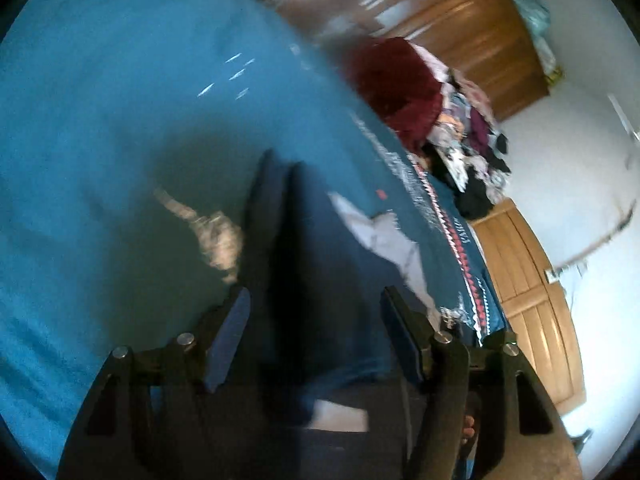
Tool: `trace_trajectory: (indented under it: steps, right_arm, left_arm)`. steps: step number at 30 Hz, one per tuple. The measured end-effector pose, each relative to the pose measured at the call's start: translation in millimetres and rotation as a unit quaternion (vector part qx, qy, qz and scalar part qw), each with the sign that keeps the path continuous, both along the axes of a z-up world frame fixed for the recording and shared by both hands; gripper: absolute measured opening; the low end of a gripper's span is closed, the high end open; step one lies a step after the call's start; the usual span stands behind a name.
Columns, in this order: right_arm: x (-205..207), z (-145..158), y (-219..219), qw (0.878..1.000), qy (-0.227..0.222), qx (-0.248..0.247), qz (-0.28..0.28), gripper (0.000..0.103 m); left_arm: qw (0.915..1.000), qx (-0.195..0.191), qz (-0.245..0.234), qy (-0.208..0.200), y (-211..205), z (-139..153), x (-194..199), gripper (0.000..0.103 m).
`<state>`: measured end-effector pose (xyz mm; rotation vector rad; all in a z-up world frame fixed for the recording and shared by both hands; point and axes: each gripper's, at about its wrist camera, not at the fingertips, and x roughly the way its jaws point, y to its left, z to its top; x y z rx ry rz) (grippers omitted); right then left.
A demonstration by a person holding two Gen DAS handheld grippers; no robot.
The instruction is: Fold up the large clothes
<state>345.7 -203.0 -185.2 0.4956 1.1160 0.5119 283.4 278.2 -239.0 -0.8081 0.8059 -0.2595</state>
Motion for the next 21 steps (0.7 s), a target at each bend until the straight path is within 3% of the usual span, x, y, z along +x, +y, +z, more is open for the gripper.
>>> trace_trajectory:
  steps: [1,4,8,10,13,16,19,21]
  right_arm:
    - [2,0,5,1.0,0.0,0.002,0.007,0.044]
    - [3,1,17,1.0,0.006,-0.005,0.02,0.0]
    - [-23,37,-16,0.999,-0.052,0.015,0.001,0.0]
    - [-38,52,-39,0.997,-0.076,-0.008,-0.021,0.0]
    - [-41,44,-80,0.995,-0.062,-0.048,-0.065,0.0]
    - [-35,27,-111,0.993,-0.037,-0.057,-0.094,0.0]
    - [-36,17,-116,0.994,-0.026,-0.056,-0.088,0.0]
    - [-38,10,-114,0.994,-0.023,-0.073,-0.083,0.0]
  left_arm:
    - [1.0,-0.003,0.003,0.004,6,-7,-3,0.068]
    - [0.9999,0.009,0.0,0.004,-1,-13,-4,0.068]
    - [0.9999,0.014,-0.007,0.0,-4,-10,-6,0.07]
    - [0.9997,0.025,-0.006,-0.002,-12,-1,-4,0.07]
    - [0.9979,0.064,-0.008,-0.009,-21,13,-4,0.071]
    - [0.9941,0.105,-0.026,-0.01,-39,23,-1,0.072]
    - [0.9816,0.176,-0.073,0.018,-69,21,8,0.074]
    - [0.9652,0.226,-0.109,0.074,-84,2,16,0.074]
